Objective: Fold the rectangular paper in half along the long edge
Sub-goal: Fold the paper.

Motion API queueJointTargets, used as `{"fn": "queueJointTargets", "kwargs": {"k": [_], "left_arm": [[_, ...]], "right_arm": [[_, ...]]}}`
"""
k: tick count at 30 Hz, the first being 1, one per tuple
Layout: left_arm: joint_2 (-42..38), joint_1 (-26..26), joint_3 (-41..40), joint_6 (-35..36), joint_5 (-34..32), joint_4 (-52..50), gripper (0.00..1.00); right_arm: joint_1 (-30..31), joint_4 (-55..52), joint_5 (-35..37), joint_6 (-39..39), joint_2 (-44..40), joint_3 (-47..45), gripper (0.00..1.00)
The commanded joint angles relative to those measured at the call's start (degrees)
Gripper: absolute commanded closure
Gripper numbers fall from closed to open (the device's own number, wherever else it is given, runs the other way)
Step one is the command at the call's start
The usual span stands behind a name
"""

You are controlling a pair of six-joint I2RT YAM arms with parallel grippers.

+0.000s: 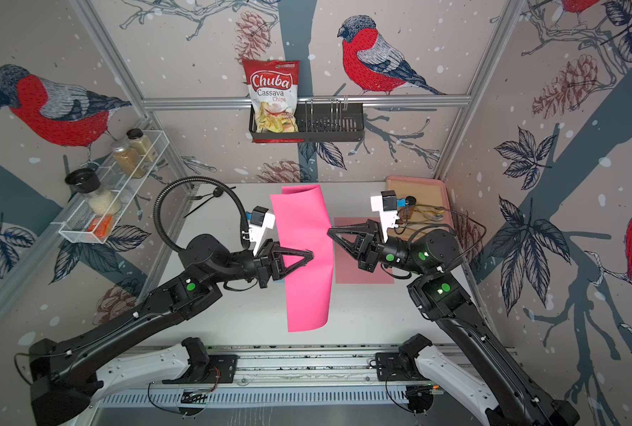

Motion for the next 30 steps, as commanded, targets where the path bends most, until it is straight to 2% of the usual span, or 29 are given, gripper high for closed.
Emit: {"fn": "queueJointTargets", "kwargs": {"k": [1, 4, 6, 7, 8, 12, 15, 19, 20, 22, 25, 26, 28, 30], "left_arm": [[-0.18, -0.22, -0.26, -0.32, 1.41, 2.21, 1.00], [-0.06, -0.31, -0.34, -0.51, 1.43, 2.40, 1.00], [0.01, -0.37, -0.46, -0.74, 1.52, 2.73, 1.00], [0.05, -0.40, -0.50, -0.89, 1.58, 2.87, 1.00], [0.09, -0.34, -0.51, -0.90, 1.54, 2.98, 1.00], [0.27, -0.47, -0.59, -1.07, 1.75, 3.40, 1.00], [0.23, -0.62, -0.72, -1.22, 1.60, 3.54, 1.00], [0.53, -0.74, -0.77, -1.16, 1.63, 3.73, 1.00], [0.53, -0.75, -0.73, -1.19, 1.67, 3.73, 1.00], [0.45, -0.91, -0.76, -1.18, 1.43, 3.75, 1.00], [0.36, -0.93, -0.83, -1.17, 1.31, 3.75, 1.00], [0.36, -1.01, -0.81, -1.16, 1.35, 3.71, 1.00], [0.60, -1.10, -0.84, -1.21, 1.48, 3.75, 1.00], [0.77, -1.17, -0.77, -1.20, 1.57, 3.82, 1.00]], "right_arm": [[-0.19, 4.42, 0.83, 1.21, 0.53, 1.00, 0.86], [-0.20, 6.10, 0.13, 1.78, 1.00, 0.93, 0.97], [-0.20, 6.43, 0.25, 2.00, 1.18, 1.19, 0.95], [-0.24, 6.42, 0.59, 2.09, 1.35, 1.43, 0.89], [-0.25, 6.30, 0.89, 2.07, 1.51, 1.62, 0.88], [-0.39, 7.66, 0.47, 2.10, 2.21, 2.15, 0.97], [-0.63, 7.72, 1.22, 2.01, 2.84, 2.93, 0.89], [-0.85, 10.37, 0.41, 2.78, 3.89, 3.26, 0.96], [-0.87, 10.59, 0.30, 2.97, 4.11, 3.46, 0.95], [-1.08, 10.25, 0.56, 2.89, 4.51, 3.94, 0.87], [-1.17, 10.99, 0.30, 2.97, 4.53, 3.90, 0.95], [-1.24, 11.00, 0.45, 2.91, 4.44, 3.99, 0.95], [-1.43, 10.41, 0.94, 2.81, 4.47, 4.31, 0.88], [-1.70, 10.79, 0.64, 2.97, 4.69, 4.61, 0.93]]}}
